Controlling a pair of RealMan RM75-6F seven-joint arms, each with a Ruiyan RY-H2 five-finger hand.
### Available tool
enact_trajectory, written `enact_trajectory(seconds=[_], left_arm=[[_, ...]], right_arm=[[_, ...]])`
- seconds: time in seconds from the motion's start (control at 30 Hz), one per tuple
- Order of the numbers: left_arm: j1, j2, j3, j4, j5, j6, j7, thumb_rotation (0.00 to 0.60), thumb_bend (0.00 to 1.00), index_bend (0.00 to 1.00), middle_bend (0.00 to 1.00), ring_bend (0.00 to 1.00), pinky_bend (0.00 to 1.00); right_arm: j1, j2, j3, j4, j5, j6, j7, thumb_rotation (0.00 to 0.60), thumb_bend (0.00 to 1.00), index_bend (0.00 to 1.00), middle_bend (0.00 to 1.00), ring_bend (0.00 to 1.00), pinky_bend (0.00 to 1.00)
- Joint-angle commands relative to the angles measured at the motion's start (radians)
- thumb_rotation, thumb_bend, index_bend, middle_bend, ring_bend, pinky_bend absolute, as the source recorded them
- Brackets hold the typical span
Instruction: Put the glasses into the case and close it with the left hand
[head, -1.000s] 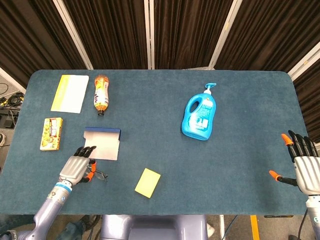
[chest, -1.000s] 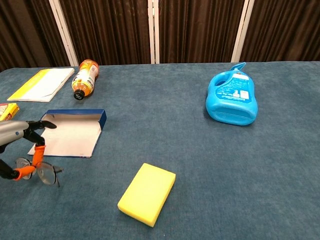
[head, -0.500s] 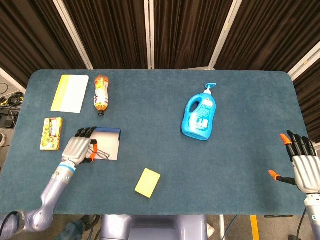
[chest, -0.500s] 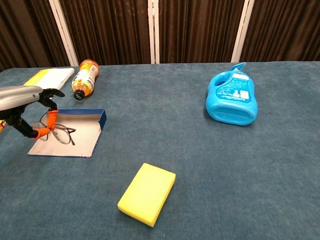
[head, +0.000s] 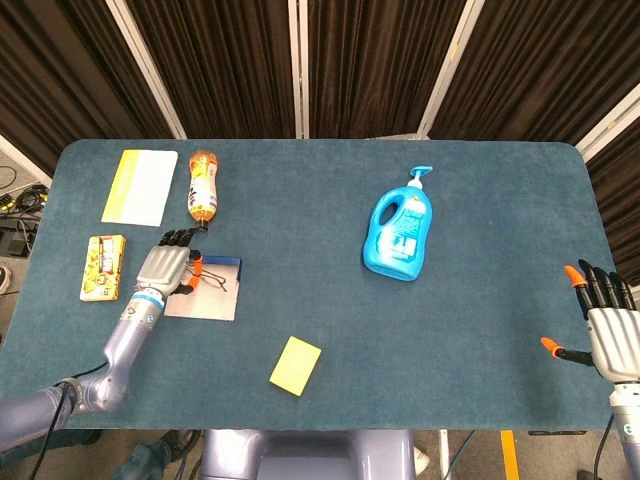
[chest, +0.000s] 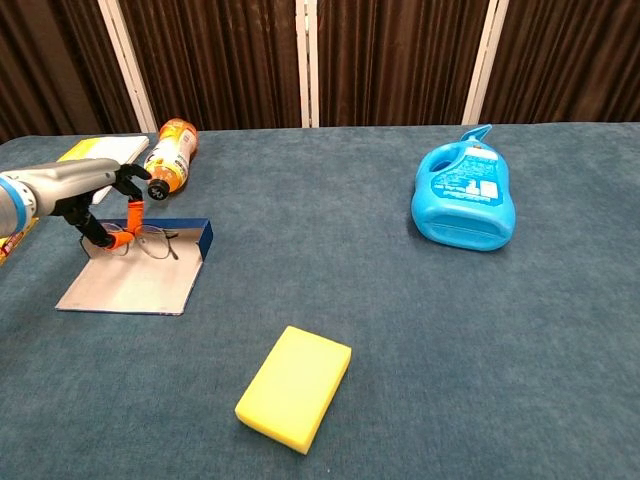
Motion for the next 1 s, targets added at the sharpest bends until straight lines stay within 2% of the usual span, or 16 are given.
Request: enact_trajectory(seconds=[0.03, 0.33, 0.4, 0.5, 0.57, 0.77, 0.9, 1.0], left_arm=[[-0.016, -0.024, 0.003, 0.032, 0.025, -0.022, -0.031, 0.600, 0.46, 0.58, 0.00, 0.00, 0.00], [-0.030, -0.053, 0.019, 0.087, 0.041, -0.017, -0.032, 0.600, 0.46, 0.57, 0.00, 0.00, 0.00], [-0.029, -0.053, 0.019, 0.088, 0.041, -0.015, -0.037, 0.600, 0.44, 0.47, 0.00, 0.00, 0.00], [-0.022, -0.045, 0.018, 0.079, 0.053, -0.012, -0.067, 0.600, 0.27, 0.06, 0.00, 0.00, 0.00], [-0.015, -0.036, 0.019, 0.070, 0.072, -0.005, -0.089, 0.600, 0.21, 0.00, 0.00, 0.00, 0.00], [0.014, 0.004, 0.032, 0.023, 0.146, 0.036, -0.152, 0.600, 0.19, 0.00, 0.00, 0.00, 0.00], [0.038, 0.058, 0.060, -0.042, 0.207, 0.057, -0.179, 0.600, 0.20, 0.01, 0.00, 0.00, 0.00], [0.048, 0.085, 0.082, -0.070, 0.236, 0.061, -0.174, 0.600, 0.24, 0.08, 0.00, 0.00, 0.00]], right_arm=[[0.000, -0.001, 0.000, 0.000, 0.002, -0.001, -0.003, 0.600, 0.00, 0.00, 0.00, 0.00, 0.00], [0.003, -0.008, -0.001, 0.005, 0.010, -0.009, -0.017, 0.600, 0.00, 0.00, 0.00, 0.00, 0.00], [0.003, -0.008, -0.001, 0.004, 0.011, -0.009, -0.017, 0.600, 0.00, 0.00, 0.00, 0.00, 0.00], [0.003, -0.007, -0.001, 0.004, 0.010, -0.007, -0.016, 0.600, 0.00, 0.00, 0.00, 0.00, 0.00], [0.002, -0.007, -0.002, 0.004, 0.008, -0.006, -0.017, 0.600, 0.00, 0.00, 0.00, 0.00, 0.00], [0.001, -0.006, -0.003, 0.000, 0.002, -0.003, -0.015, 0.600, 0.00, 0.00, 0.00, 0.00, 0.00], [0.001, -0.004, -0.005, -0.003, -0.002, 0.000, -0.013, 0.600, 0.00, 0.00, 0.00, 0.00, 0.00], [0.000, -0.003, -0.005, -0.005, -0.004, 0.001, -0.011, 0.600, 0.00, 0.00, 0.00, 0.00, 0.00]])
